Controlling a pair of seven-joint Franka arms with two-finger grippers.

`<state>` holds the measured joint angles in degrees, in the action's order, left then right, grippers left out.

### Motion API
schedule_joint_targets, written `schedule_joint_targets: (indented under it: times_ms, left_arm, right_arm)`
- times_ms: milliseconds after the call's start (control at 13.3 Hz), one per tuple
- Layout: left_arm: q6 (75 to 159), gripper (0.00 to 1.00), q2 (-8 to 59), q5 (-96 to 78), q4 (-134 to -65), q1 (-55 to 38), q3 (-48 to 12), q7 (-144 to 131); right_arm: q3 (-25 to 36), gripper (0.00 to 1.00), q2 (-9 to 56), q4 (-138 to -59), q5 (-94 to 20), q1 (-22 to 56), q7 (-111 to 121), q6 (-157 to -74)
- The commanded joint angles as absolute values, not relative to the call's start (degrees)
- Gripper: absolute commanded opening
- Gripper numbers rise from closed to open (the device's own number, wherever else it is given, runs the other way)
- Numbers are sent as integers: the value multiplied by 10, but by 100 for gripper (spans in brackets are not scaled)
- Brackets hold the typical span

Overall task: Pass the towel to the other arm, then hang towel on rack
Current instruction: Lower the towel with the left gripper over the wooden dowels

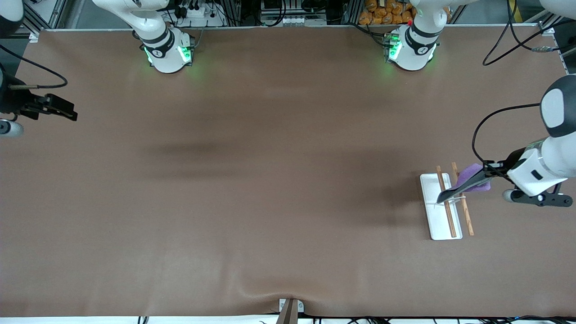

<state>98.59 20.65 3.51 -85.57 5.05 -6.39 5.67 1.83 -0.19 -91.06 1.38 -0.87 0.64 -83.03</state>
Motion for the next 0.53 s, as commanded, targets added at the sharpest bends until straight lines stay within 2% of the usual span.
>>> schedule_joint_targets:
  times_ms: [0, 452]
  left_arm:
    - [1010, 0, 224, 48, -846, 46, -65, 66]
    - [1061, 0, 243, 49, -846, 45, -67, 69]
  right_arm:
    - [11, 100, -11, -908, 4, -23, 6, -824]
    - [24, 100, -10, -909, -26, -31, 5, -840]
